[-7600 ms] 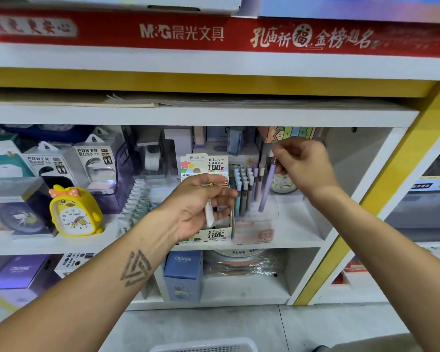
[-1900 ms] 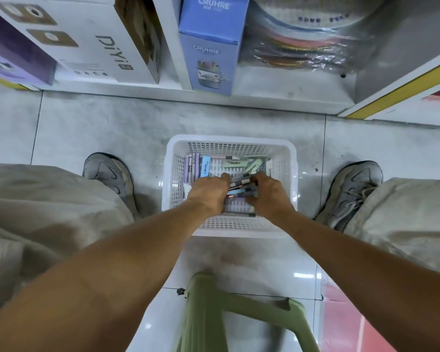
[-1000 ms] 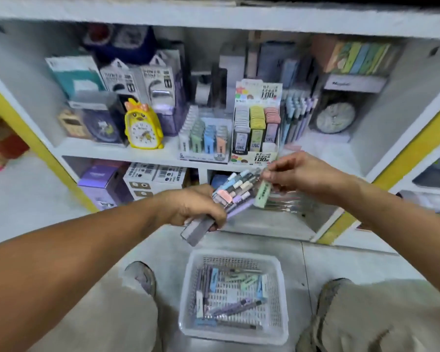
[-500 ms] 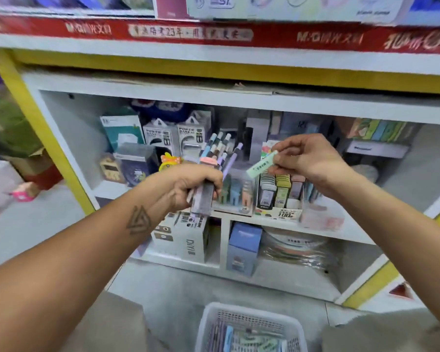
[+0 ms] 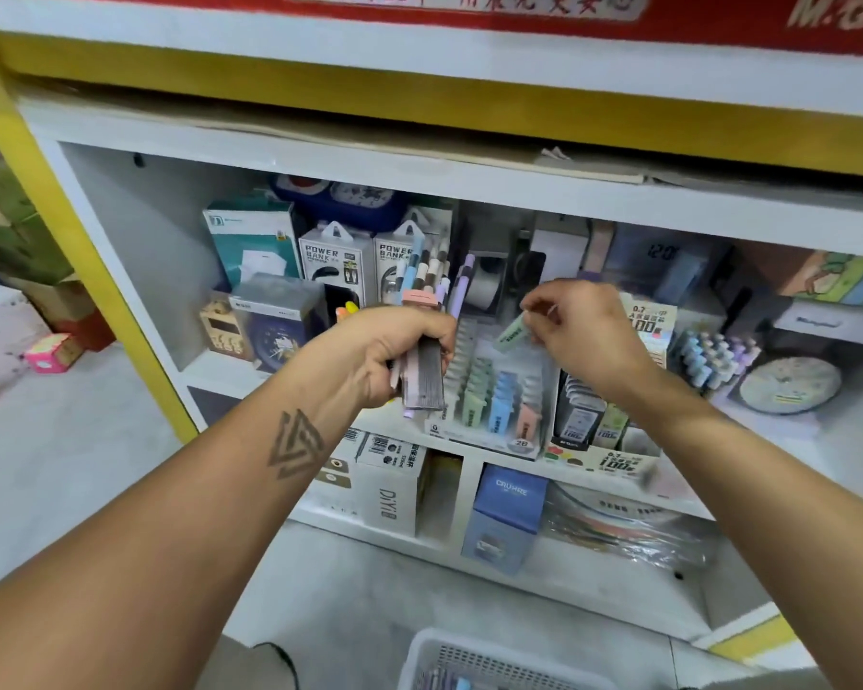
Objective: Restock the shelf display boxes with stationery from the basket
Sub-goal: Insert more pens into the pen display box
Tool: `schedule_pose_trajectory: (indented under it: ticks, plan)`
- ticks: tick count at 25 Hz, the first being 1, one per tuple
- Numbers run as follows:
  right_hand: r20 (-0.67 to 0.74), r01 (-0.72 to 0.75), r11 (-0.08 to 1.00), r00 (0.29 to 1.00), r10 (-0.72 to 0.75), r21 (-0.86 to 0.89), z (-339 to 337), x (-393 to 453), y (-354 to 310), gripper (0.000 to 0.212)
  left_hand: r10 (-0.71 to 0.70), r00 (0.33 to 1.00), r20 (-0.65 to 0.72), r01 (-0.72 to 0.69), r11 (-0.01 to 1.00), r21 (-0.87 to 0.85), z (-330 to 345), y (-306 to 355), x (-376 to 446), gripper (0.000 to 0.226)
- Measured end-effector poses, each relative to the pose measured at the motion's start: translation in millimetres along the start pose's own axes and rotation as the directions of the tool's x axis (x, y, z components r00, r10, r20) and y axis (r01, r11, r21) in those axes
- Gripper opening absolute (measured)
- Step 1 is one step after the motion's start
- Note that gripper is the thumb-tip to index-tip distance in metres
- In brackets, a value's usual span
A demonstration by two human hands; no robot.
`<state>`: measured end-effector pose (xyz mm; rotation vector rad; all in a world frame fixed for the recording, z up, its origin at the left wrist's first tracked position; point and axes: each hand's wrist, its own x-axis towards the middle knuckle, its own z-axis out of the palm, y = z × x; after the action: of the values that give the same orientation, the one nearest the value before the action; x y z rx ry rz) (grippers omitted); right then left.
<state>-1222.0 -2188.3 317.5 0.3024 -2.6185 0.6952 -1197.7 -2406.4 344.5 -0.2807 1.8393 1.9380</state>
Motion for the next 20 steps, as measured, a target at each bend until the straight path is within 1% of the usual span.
schedule_pose_trajectory:
  ticks: [2, 4, 7, 11, 13, 15, 16, 18, 19, 20]
  plan:
    - [0.047, 0.006, 0.998, 0.999, -0.003, -0.06, 10, 8, -1, 0.01, -0.011, 1.0, 0.011, 0.011, 1.0, 0.001, -5, 0, 3, 0.033]
    - [0.127, -0.001, 0.994, 0.992, 0.015, -0.108, 21, 14, -5, 0.007, -0.015, 1.0, 0.022, 0.015, 1.0, 0.005, -8, -1, 6, 0.037]
    - [0.238, -0.002, 0.989, 0.97, 0.037, -0.146, 34, 18, -10, 0.011, -0.021, 0.999, 0.031, 0.021, 1.0, 0.009, -9, 0, 5, 0.031]
    - [0.27, -0.035, 0.989, 0.96, 0.072, -0.141, 41, 15, -12, 0.011, -0.025, 0.999, 0.042, 0.025, 1.0, 0.009, -10, 1, 3, 0.025]
    - [0.273, 0.017, 0.984, 0.961, 0.034, -0.18, 41, 16, -12, 0.011, -0.023, 0.999, 0.043, 0.023, 1.0, 0.006, -11, 2, 2, 0.024]
    - [0.3, 0.042, 0.973, 0.954, 0.028, -0.226, 41, 17, -13, 0.012, -0.017, 0.999, 0.044, 0.017, 1.0, 0.007, -11, 1, 1, 0.024]
    - [0.332, 0.05, 0.966, 0.943, 0.038, -0.254, 41, 17, -14, 0.014, -0.015, 0.999, 0.043, 0.014, 1.0, 0.012, -11, 1, 1, 0.024]
    - [0.399, 0.068, 0.944, 0.914, 0.071, -0.324, 43, 16, -17, 0.027, -0.008, 0.999, 0.046, 0.007, 1.0, 0.022, -12, 0, 1, 0.023]
    - [0.408, 0.059, 0.944, 0.909, 0.084, -0.325, 43, 16, -18, 0.032, -0.004, 0.999, 0.049, 0.003, 1.0, 0.022, -13, 0, 2, 0.022]
    - [0.373, 0.001, 0.966, 0.922, 0.1, -0.26, 41, 16, -20, 0.034, 0.002, 0.998, 0.055, -0.004, 1.0, 0.021, -12, 0, 3, 0.021]
